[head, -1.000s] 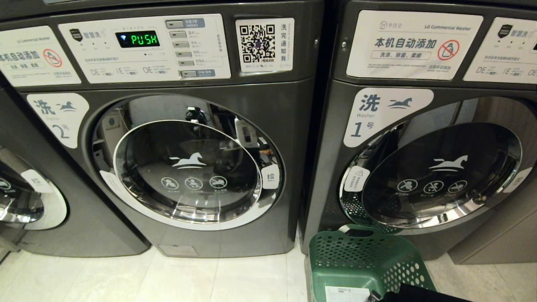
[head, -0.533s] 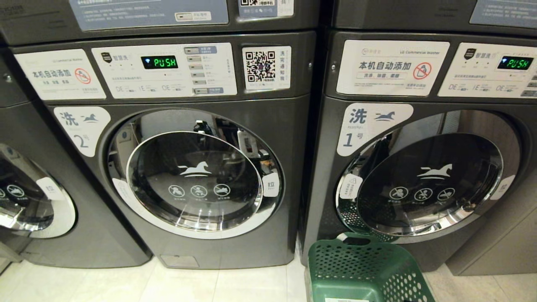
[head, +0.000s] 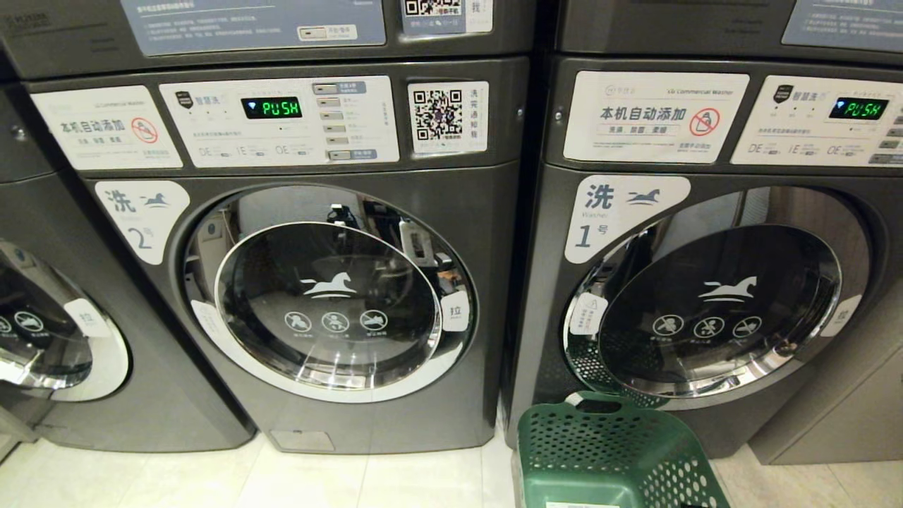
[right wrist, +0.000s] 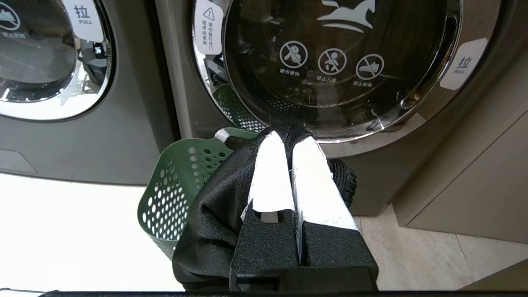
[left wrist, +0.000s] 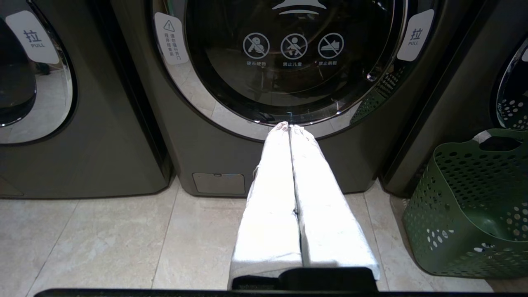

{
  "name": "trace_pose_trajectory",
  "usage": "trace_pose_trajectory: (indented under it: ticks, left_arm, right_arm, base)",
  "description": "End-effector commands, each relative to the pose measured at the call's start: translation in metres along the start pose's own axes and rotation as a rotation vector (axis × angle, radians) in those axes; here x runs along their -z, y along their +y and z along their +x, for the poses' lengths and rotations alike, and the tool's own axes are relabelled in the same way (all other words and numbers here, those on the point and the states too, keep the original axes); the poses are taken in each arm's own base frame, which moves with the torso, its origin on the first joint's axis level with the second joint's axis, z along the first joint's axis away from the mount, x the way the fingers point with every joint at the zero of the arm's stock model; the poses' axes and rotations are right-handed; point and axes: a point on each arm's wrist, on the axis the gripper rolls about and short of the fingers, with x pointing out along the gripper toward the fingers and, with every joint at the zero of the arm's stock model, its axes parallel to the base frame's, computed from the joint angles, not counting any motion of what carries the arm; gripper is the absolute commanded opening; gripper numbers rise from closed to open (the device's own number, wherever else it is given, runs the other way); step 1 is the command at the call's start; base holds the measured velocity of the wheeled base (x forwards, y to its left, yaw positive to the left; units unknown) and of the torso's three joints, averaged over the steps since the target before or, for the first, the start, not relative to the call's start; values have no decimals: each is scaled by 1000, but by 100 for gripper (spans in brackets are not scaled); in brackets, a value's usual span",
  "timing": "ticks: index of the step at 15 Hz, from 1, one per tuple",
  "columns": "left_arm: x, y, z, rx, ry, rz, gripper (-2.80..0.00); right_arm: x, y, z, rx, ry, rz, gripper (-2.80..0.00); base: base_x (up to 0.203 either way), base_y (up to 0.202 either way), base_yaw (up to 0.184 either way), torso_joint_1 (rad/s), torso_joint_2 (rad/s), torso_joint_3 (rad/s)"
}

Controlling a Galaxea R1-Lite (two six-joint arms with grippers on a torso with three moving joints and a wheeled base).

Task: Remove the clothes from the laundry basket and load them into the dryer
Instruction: Put the clothes in the dryer

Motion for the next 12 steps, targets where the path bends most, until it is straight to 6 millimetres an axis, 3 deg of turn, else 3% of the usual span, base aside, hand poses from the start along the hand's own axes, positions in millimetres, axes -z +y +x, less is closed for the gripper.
trace_pose_trajectory:
  ticks: [1, 12]
  left_arm:
    - [0, 0, 0, 0, 1, 0, -280]
    - [0, 0, 0, 0, 1, 0, -280]
  right_arm:
    - [0, 0, 0, 0, 2, 1, -280]
    - [0, 0, 0, 6, 3, 24, -280]
  base:
    - [0, 0, 0, 0, 0, 0]
    - [0, 185, 0, 1, 2, 2]
